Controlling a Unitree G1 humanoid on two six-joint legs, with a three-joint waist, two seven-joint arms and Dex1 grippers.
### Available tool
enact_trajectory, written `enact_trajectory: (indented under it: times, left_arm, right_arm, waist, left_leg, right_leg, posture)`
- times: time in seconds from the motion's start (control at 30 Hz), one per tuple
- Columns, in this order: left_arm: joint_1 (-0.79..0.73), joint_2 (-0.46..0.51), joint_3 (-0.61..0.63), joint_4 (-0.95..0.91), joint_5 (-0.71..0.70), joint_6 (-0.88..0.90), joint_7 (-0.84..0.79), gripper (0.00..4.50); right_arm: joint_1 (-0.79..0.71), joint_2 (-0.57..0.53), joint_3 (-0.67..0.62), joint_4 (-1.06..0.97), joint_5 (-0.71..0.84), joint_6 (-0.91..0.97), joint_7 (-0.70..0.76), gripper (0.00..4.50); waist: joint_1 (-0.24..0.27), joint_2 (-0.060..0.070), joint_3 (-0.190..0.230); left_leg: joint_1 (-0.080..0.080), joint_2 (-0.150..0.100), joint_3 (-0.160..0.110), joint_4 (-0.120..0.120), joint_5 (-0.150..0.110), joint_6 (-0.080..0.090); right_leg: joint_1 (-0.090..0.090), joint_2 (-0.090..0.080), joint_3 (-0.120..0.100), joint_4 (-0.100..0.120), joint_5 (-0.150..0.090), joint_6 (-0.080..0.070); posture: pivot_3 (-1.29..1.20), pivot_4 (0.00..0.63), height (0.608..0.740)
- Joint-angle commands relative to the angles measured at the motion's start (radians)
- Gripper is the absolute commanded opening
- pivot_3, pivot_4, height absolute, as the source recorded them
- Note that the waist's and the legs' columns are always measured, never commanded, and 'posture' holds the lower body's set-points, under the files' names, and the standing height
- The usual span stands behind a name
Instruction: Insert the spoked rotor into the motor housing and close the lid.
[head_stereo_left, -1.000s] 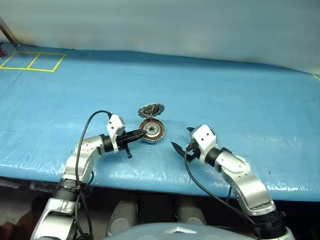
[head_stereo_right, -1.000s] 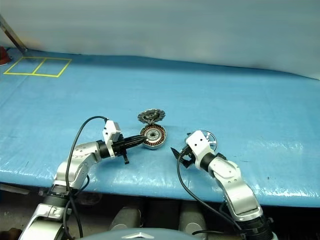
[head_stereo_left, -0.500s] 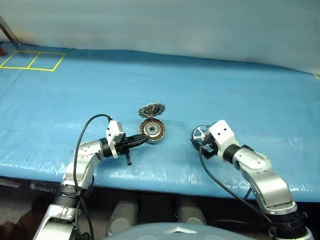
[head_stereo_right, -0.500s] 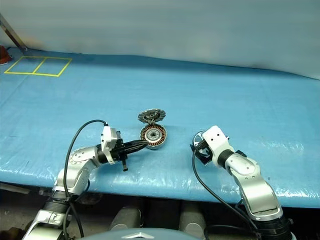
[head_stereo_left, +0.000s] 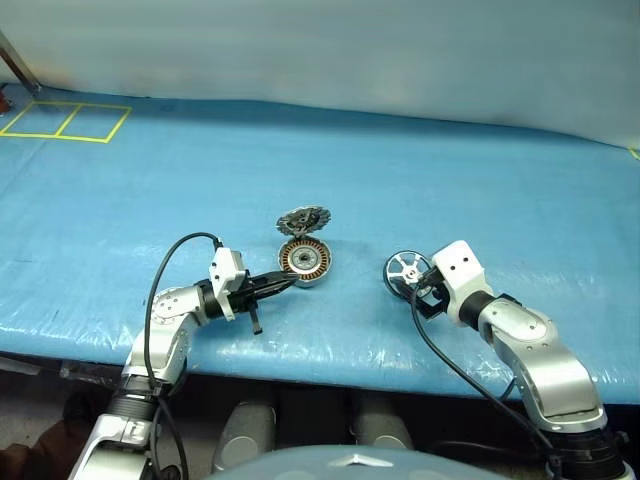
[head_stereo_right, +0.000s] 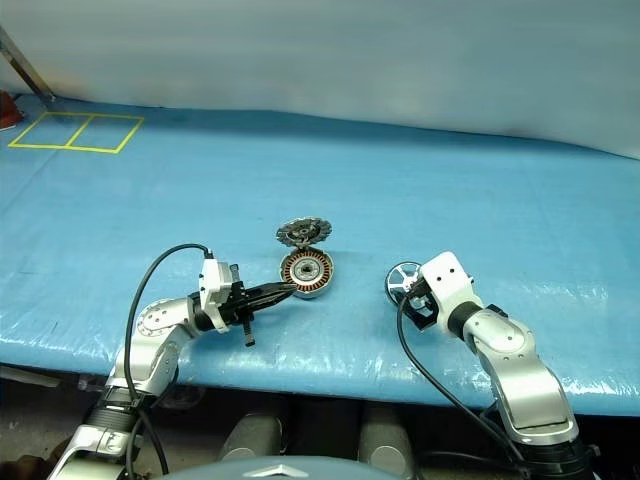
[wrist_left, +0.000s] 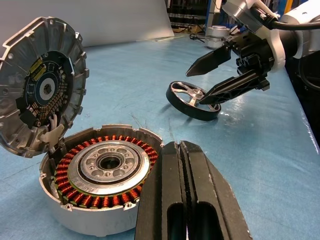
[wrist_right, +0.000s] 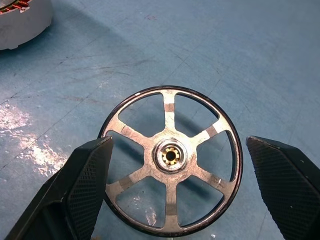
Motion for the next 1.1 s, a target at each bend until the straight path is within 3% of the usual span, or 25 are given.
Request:
enact_trajectory:
  times: [0.03, 0.43, 0.63, 0.9, 1.07, 1.1]
  left_arm:
    - [-0.002, -0.004, 0.001, -0.002, 0.001, -0.022, 0.006, 0.06]
    - [-0.005, 0.001, -0.001, 0.011, 0.019, -0.039, 0.026, 0.06]
    - [-0.002, 0.001, 0.004, 0.012, 0.024, -0.039, 0.028, 0.0]
    - [0.001, 0.0, 0.004, 0.01, 0.025, -0.04, 0.033, 0.0]
    - [0.009, 0.004, 0.013, 0.004, 0.019, -0.044, 0.035, 0.0]
    - [0.013, 0.006, 0.017, 0.003, 0.017, -0.045, 0.035, 0.0]
  right_arm:
    - [0.0, 0.004, 0.002, -0.014, 0.001, -0.004, -0.009, 4.5]
    - [-0.012, 0.02, 0.03, 0.026, -0.013, 0.004, -0.024, 4.5]
    - [-0.017, 0.017, 0.044, 0.025, -0.017, 0.005, -0.029, 2.66]
    - [-0.016, 0.013, 0.069, 0.048, -0.03, 0.023, -0.025, 2.66]
    - [-0.012, 0.013, 0.088, 0.058, -0.032, 0.022, -0.014, 1.66]
    - [-0.013, 0.016, 0.087, 0.055, -0.031, 0.023, -0.015, 1.64]
  waist:
    - [0.0, 0.0, 0.0]
    - [-0.001, 0.0, 0.0]
    - [0.0, 0.0, 0.0]
    - [0.0, 0.0, 0.0]
    - [-0.004, -0.004, -0.002]
    - [-0.005, -0.004, -0.003]
  left_leg:
    - [0.0, 0.0, 0.0, 0.0, 0.0, 0.0]
    - [0.0, 0.0, 0.0, 0.0, 0.0, 0.0]
    - [0.0, 0.0, 0.0, 0.0, 0.0, 0.0]
    - [0.0, 0.0, 0.0, 0.0, 0.0, 0.0]
    - [0.001, 0.0, 0.0, 0.0, 0.0, 0.0]
    - [0.002, 0.001, 0.0, 0.0, 0.0, 0.0]
  right_leg:
    - [0.0, 0.0, 0.0, 0.0, 0.0, 0.0]
    - [0.0, 0.0, 0.0, 0.0, 0.0, 0.0]
    - [0.0, 0.0, 0.0, 0.0, 0.0, 0.0]
    - [0.0, 0.0, 0.0, 0.0, 0.0, 0.0]
    - [0.001, 0.0, 0.0, 0.0, 0.0, 0.0]
    - [0.002, 0.0, 0.0, 0.0, 0.0, 0.0]
  posture:
    - [0.0, 0.15, 0.74]
    - [0.0, 0.15, 0.74]
    - [0.0, 0.15, 0.74]
    - [0.0, 0.15, 0.74]
    - [0.0, 0.15, 0.74]
    - [0.0, 0.15, 0.74]
